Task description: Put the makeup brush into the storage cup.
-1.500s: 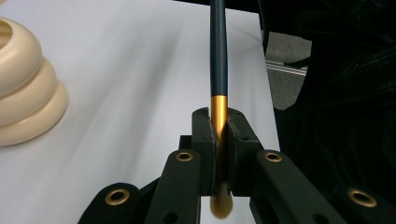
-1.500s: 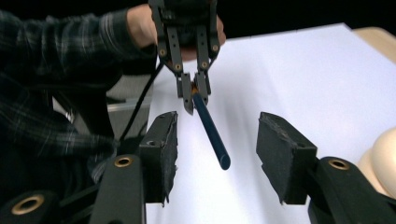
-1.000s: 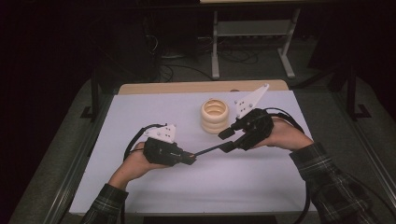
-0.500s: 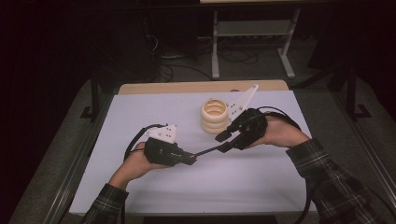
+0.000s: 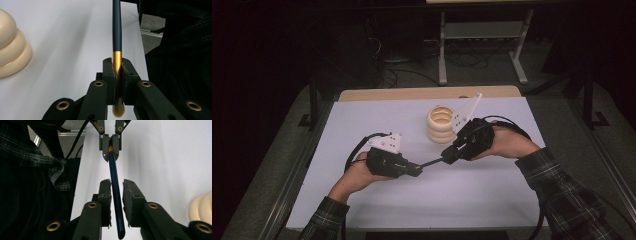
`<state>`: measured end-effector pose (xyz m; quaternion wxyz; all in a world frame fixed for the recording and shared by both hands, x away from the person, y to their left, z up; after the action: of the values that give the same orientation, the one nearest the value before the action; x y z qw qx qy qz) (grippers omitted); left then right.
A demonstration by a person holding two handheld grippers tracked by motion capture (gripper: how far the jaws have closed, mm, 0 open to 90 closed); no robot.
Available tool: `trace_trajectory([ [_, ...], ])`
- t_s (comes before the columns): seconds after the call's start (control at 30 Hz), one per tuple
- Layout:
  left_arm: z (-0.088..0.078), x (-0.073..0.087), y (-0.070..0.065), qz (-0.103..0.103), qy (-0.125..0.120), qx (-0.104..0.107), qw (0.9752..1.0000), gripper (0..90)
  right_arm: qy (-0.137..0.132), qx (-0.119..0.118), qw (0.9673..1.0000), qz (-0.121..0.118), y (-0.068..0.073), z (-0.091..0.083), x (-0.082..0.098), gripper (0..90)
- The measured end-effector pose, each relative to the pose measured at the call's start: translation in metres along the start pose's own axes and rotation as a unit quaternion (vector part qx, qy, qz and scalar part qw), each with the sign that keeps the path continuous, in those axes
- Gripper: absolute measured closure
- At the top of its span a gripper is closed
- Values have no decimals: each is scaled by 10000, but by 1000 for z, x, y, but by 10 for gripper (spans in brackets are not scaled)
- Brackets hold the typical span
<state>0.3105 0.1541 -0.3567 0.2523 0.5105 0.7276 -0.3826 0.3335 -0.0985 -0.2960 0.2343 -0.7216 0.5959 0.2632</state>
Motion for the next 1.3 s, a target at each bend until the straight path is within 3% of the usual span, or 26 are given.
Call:
trace_trajectory([
  [0.17, 0, 0, 0, 18, -2, 6, 10000, 844, 36, -63, 10000, 8, 0, 1, 0, 818],
  [0.83, -1, -1, -1, 127, -72, -34, 9999, 834, -48, -135, 9999, 27, 0, 0, 2, 839],
  [1.07, -4, 0, 2, 44, -278, -124, 9995, 581, -137, -79, 9999, 51, 0, -2, 5, 839],
  [1.3, -6, 0, 3, 30, -433, -174, 9989, 467, -298, -15, 9995, 99, 1, -1, 10, 839],
])
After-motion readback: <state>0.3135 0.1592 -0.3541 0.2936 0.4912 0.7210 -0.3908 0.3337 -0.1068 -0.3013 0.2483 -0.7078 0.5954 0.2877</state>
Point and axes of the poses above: each handheld gripper's, and its own axes: z roughly forward along the jaws, x roughly out of its underside, y roughly to its left, the point moved 1 cm from there along z, roughly forward along the jaws, and after that the axes turned 12 degrees about -z, right-handed, at the moved point
